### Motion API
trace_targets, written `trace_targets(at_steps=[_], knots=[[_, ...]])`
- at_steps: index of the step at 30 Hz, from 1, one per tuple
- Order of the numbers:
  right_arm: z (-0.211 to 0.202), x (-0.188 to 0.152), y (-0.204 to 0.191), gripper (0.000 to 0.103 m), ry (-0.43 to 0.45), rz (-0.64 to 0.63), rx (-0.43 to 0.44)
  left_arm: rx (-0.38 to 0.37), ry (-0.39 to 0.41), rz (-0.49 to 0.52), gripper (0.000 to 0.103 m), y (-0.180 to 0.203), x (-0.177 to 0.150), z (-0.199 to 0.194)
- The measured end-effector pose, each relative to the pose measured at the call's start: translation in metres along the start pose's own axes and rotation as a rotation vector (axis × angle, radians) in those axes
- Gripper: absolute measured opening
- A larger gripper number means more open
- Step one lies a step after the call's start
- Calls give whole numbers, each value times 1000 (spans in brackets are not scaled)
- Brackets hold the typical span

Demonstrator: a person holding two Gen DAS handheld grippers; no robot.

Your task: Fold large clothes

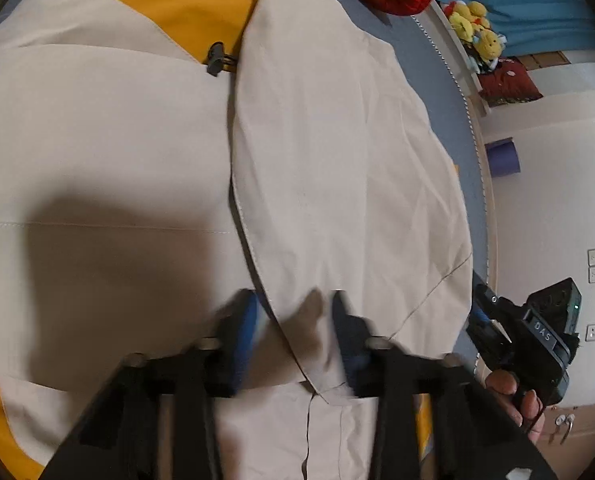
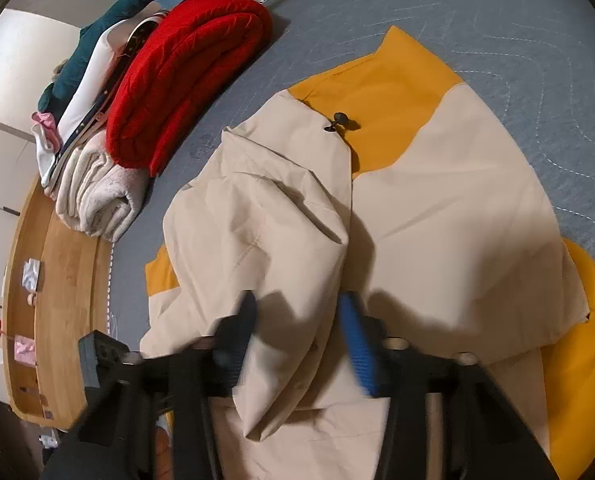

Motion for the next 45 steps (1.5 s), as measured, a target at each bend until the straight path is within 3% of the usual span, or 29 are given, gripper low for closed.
trace_targets(at_steps=[1,3,7,9,11,14,17,20,23,24,26,29,31,32,34,36,38,41,45], knots=[[1,1,0,11,4,-4,-1,-8,3,2,1,-1,0,-1],[-2,2,1,5,19,21,17,-44,65,30,0,5,1,-16],[-22,9,-17,2,104,8,184,-111,193,101,0,24,3,-59],[-25,9,-23,2,125,15,253,-68,230,122,0,24,3,-66],[-17,6,-19,2,94,7,155,31,233,124,0,16,3,-59],[7,-6,4,2,-25,30,-49,146,121,69,0,-4,1,-25],[26,-17,14,3,-119,35,-147,243,50,60,0,-15,-6,5],[28,-16,6,8,-122,-22,-190,270,158,118,1,9,-9,-14],[14,-8,0,28,-68,-52,-257,286,298,294,6,44,-23,-33],[5,-6,-6,31,-24,-70,-287,252,279,327,8,49,-28,-28],[-10,1,-18,38,67,-117,-329,171,162,360,9,55,-40,-3],[-14,9,-42,40,137,-188,-253,166,21,340,11,50,-48,41],[0,5,-45,41,76,-206,-167,235,-59,330,11,32,-55,63],[12,1,-44,41,23,-201,-150,228,-58,328,11,29,-56,62],[36,-9,-35,41,-100,-190,-198,199,-43,303,11,30,-50,53],[47,-16,-27,41,-170,-188,-257,170,29,295,12,36,-38,39],[45,-14,-26,41,-158,-181,-273,204,96,267,12,27,-24,31],[36,-10,-37,41,-101,-230,-290,263,45,201,11,3,-15,47],[29,-20,-49,41,-85,-293,-248,244,86,235,12,11,-19,36]])
Point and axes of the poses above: each gripper's, at about its wrist camera, not at the fingertips, and z roughly the way its jaws point, y to its right, x to its top, the point moved 2 cm from there along z, roughly the way its jaws point, and after that the axes turned 11 degrees about -z, right-handed, at the moved point
